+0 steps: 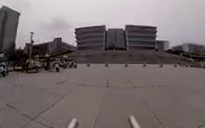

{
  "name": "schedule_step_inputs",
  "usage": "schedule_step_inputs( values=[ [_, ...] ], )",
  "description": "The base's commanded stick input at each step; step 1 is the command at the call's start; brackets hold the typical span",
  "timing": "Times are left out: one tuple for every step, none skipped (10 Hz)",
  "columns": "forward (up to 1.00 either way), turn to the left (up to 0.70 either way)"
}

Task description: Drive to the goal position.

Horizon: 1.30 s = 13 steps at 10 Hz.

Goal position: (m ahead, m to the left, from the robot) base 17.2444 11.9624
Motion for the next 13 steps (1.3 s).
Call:
schedule_step_inputs(
  values=[
    [1.0,0.0],
    [1.0,0.0],
    [1.0,0.0],
    [1.0,0.0],
    [1.0,0.0],
    [1.0,0.0],
    [1.0,0.0],
    [1.0,0.0],
    [1.0,0.0],
    [1.0,0.0],
    [1.0,0.0],
    [1.0,0.0],
    [1.0,0.0]
  ],
)
